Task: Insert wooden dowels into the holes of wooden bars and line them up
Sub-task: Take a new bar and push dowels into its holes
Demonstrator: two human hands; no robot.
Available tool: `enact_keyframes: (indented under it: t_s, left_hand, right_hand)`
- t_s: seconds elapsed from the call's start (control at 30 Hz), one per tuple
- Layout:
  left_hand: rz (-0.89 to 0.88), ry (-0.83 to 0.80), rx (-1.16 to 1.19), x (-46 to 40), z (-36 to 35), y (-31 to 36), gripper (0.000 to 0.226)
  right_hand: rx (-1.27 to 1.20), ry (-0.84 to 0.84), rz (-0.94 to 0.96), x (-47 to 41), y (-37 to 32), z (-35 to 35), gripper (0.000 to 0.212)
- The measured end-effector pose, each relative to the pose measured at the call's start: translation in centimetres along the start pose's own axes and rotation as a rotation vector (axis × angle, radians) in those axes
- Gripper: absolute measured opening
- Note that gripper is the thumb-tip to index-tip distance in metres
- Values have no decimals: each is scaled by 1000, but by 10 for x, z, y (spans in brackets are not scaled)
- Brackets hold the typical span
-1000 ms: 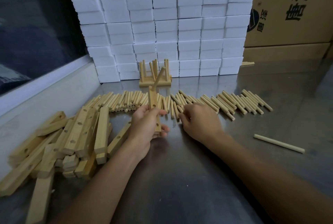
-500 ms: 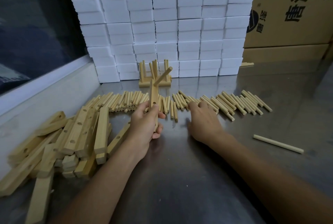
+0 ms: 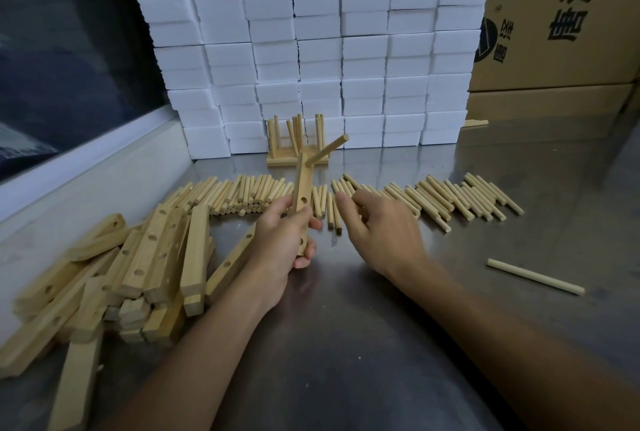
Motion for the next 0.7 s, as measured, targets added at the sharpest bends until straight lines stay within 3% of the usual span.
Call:
enact_keyframes:
  t_s: [0.37, 0.5, 0.7]
  left_hand:
    - [-18, -99, -74, 7, -12, 3, 17]
    - [-35, -83, -76, 7, -11, 3, 17]
    - [-55, -64, -120, 9, -13, 1, 18]
  right_hand:
    - [-80, -75, 252, 4, -20, -1, 15]
    - [23, -94, 284, 7, -20, -1, 30]
    - [104, -113, 258, 2, -19, -3, 17]
Point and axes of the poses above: each hand's wrist, its own x-axis away from the middle knuckle, its own z-axis out of the back of the hand, y = z × x, the point moved 5 cm from there along -x, towards the middle knuckle, and after that the axes turned 1 degree about -x, right-handed, at the moved point
